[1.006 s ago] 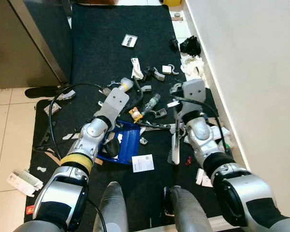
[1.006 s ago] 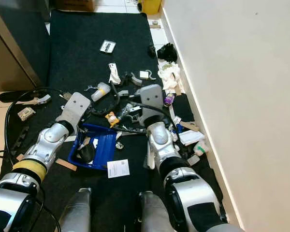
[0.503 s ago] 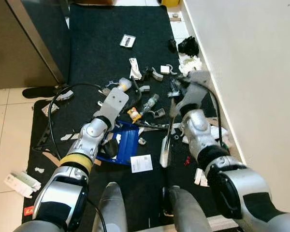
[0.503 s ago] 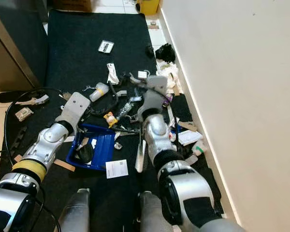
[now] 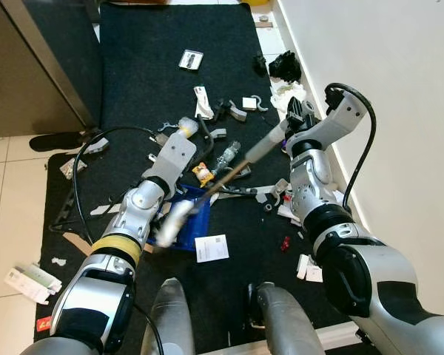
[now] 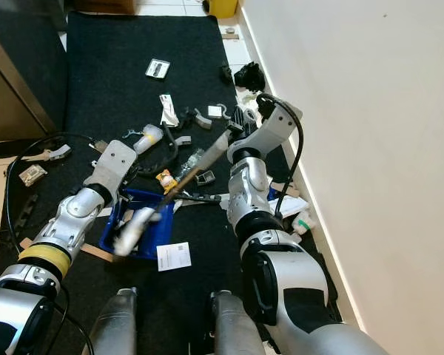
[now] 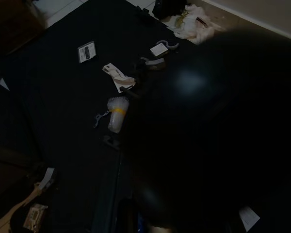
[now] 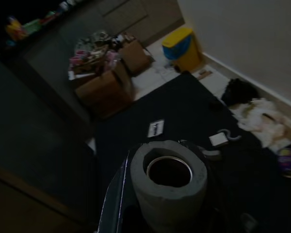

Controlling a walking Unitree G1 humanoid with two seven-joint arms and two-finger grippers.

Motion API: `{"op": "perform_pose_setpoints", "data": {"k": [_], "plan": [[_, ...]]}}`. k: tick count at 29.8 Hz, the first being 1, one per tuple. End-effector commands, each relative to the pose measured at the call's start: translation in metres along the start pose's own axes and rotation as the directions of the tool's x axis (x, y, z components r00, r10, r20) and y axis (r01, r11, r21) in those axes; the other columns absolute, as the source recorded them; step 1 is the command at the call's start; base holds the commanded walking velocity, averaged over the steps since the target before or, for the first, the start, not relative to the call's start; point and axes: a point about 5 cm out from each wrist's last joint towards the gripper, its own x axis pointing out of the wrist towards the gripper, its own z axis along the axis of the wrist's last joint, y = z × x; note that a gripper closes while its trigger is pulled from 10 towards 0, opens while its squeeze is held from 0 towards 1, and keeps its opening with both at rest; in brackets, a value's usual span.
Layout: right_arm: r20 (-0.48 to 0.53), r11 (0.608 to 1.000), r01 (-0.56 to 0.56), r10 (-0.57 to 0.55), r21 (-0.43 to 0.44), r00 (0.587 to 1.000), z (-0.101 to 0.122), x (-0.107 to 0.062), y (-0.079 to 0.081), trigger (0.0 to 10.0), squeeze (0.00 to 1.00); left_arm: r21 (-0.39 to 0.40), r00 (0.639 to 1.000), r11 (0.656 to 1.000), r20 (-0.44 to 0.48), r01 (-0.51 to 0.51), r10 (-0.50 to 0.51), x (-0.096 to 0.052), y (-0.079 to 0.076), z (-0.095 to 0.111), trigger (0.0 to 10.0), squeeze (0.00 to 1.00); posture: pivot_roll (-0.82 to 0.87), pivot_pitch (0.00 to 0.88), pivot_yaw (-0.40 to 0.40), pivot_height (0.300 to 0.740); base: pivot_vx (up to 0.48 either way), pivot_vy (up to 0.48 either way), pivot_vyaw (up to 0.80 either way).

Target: Sweep floor

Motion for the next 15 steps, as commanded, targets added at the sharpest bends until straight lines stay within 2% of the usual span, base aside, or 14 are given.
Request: {"op": "perform_pose_setpoints", "data": {"k": [1, 6, 8, 10, 11, 15], "plan": [[-0.048, 0.935, -0.205, 0.228, 0.289, 0.972, -0.038, -0.019, 0.124, 10.0, 0.0, -0.062, 0.972, 0.994, -0.212, 0.091, -0.103, -0.014, -0.029, -0.052, 10.0, 0.0, 0.03, 0.219, -0.164, 0.74, 0.0, 0.0, 0.0], [-0.028, 0.925, -0.223, 0.243, 0.307, 0.97, -0.033, -0.016, 0.126, 10.0, 0.0, -0.06, 0.972, 0.994, -0.213, 0.091, -0.102, -0.014, -0.029, -0.051, 10.0, 0.0, 0.03, 0.219, -0.164, 0.74, 0.0, 0.0, 0.0], [-0.006, 0.921, -0.293, 0.305, 0.257, 0.952, -0.025, -0.01, 0.122, 10.0, 0.0, -0.059, 0.972, 0.994, -0.212, 0.089, -0.099, -0.013, -0.028, -0.051, 10.0, 0.0, 0.03, 0.216, -0.164, 0.74, 0.0, 0.0, 0.0], [-0.006, 0.921, -0.293, 0.305, 0.257, 0.952, -0.025, -0.01, 0.122, 10.0, 0.0, -0.059, 0.972, 0.994, -0.212, 0.089, -0.099, -0.013, -0.028, -0.051, 10.0, 0.0, 0.03, 0.216, -0.164, 0.74, 0.0, 0.0, 0.0], [-0.002, 0.916, -0.326, 0.336, 0.232, 0.942, -0.022, -0.008, 0.118, 10.0, 0.0, -0.058, 0.972, 0.994, -0.212, 0.088, -0.098, -0.013, -0.027, -0.051, 10.0, 0.0, 0.03, 0.216, -0.165, 0.74, 0.0, 0.0, 0.0], [0.002, 0.895, -0.398, 0.406, 0.201, 0.914, 0.0, 0.009, 0.087, 10.0, 0.0, -0.057, 0.972, 0.995, -0.212, 0.086, -0.097, -0.013, -0.026, -0.05, 10.0, 0.0, 0.03, 0.214, -0.164, 0.74, 0.0, 0.0, 0.0]]}}
